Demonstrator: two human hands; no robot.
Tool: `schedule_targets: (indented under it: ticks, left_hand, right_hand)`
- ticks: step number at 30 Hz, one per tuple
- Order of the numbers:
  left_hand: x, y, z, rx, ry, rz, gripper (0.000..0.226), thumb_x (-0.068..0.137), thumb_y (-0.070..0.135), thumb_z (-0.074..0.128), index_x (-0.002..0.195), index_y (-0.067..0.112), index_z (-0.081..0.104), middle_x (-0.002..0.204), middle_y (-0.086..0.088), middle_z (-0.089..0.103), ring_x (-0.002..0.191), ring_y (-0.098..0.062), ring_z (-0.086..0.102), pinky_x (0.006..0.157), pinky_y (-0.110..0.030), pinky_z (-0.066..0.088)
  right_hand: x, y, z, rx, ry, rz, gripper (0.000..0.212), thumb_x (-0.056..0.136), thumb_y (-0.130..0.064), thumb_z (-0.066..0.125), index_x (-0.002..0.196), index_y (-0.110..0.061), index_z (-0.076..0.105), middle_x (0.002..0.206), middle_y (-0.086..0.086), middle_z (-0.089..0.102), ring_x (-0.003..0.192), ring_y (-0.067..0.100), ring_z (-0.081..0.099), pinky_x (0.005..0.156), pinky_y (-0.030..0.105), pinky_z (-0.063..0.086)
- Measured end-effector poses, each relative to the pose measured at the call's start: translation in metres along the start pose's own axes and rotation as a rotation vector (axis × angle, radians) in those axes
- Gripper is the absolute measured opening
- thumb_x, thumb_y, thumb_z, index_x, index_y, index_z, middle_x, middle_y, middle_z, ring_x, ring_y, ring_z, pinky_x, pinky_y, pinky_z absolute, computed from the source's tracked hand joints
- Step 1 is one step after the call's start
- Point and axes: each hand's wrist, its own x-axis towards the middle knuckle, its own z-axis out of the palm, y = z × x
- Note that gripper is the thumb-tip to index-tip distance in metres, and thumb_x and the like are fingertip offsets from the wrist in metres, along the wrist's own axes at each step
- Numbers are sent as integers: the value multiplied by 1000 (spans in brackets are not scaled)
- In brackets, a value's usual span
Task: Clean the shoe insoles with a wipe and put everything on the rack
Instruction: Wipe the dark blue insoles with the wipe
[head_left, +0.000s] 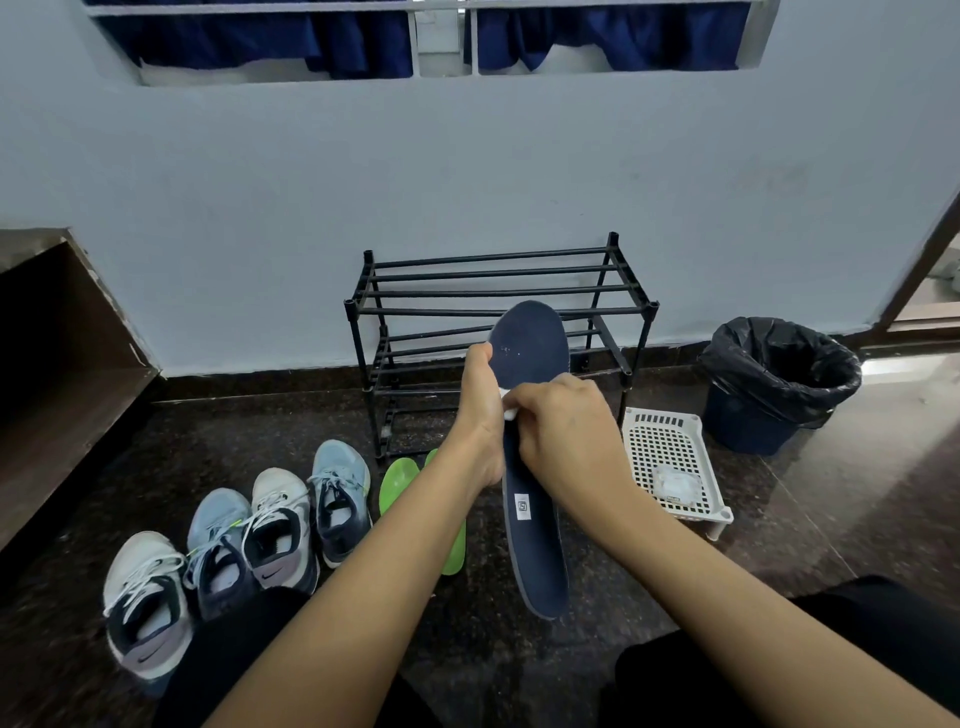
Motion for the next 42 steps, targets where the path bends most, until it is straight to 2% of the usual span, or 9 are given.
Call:
schedule_targets:
  ticks: [8, 13, 17, 21, 26, 30, 34, 39, 42]
  left_hand:
    - [-6, -1, 3, 23, -39, -14, 50, 96, 48, 32, 72, 17, 63, 67, -2, 64, 63, -19, 57, 59, -27, 42]
    - [-10, -5, 6, 34, -55, -59, 48, 94, 48, 33, 72, 17, 62, 65, -2, 62, 60, -18, 55, 57, -26, 40]
    - [-6, 2, 2, 0, -12, -42, 47, 96, 47, 32, 81, 16, 64, 73, -2, 66, 68, -19, 59, 63, -28, 45]
    - [-3, 3, -3, -28, 38, -19, 53, 98, 45, 31, 72, 15, 67, 61, 0, 69, 60, -17, 62, 59, -25, 46]
    - [-10, -1, 2, 31, -1, -54, 47, 96, 45, 31, 73, 17, 61, 69, -3, 63, 65, -20, 57, 60, -27, 43]
    - [-15, -5, 6, 51, -18, -88, 43, 95, 43, 32, 69, 17, 57, 64, -3, 58, 59, -19, 53, 56, -26, 39]
    - [-11, 0, 1, 33, 10, -61, 51, 97, 43, 31, 67, 16, 63, 63, -2, 65, 61, -19, 60, 59, -27, 45]
    - [-9, 3, -1, 47, 64, -32, 51, 100, 44, 30, 73, 17, 64, 53, 3, 66, 59, -16, 61, 55, -23, 46]
    - [-11, 1, 1, 83, 35, -38, 48, 98, 44, 32, 70, 18, 61, 53, 1, 63, 55, -15, 58, 51, -20, 44]
  right_hand:
    - [14, 9, -2, 3, 40, 56, 21, 72, 1, 59, 76, -14, 74, 61, 13, 64, 62, 33, 57, 64, 38, 47]
    - [21, 17, -2, 13, -17, 168, 29, 83, -2, 52, 93, -17, 73, 86, 15, 67, 84, 34, 56, 79, 36, 39]
    - [13, 4, 2, -23, -37, 76, 27, 74, 2, 57, 84, -16, 74, 71, 11, 66, 73, 31, 57, 72, 37, 40]
    - [7, -3, 5, -8, -60, -12, 24, 62, 0, 57, 69, -15, 73, 53, 5, 61, 55, 28, 55, 58, 34, 47]
    - [16, 7, -1, 21, -34, 87, 24, 87, -9, 52, 94, -16, 74, 82, 16, 68, 84, 33, 58, 80, 38, 40]
    - [19, 13, 1, 12, -12, 141, 23, 87, -11, 55, 92, -21, 75, 81, 14, 68, 80, 34, 58, 76, 37, 44]
    - [11, 2, 3, -33, 22, 40, 24, 65, 4, 64, 73, -16, 74, 56, 8, 63, 58, 30, 56, 61, 34, 44]
    - [6, 0, 7, 72, -59, 70, 29, 79, -3, 54, 91, -19, 75, 74, 10, 68, 74, 30, 58, 72, 33, 39]
    - [12, 5, 4, 179, 7, 121, 29, 79, -4, 57, 91, -21, 76, 80, 4, 73, 77, 27, 64, 72, 32, 47]
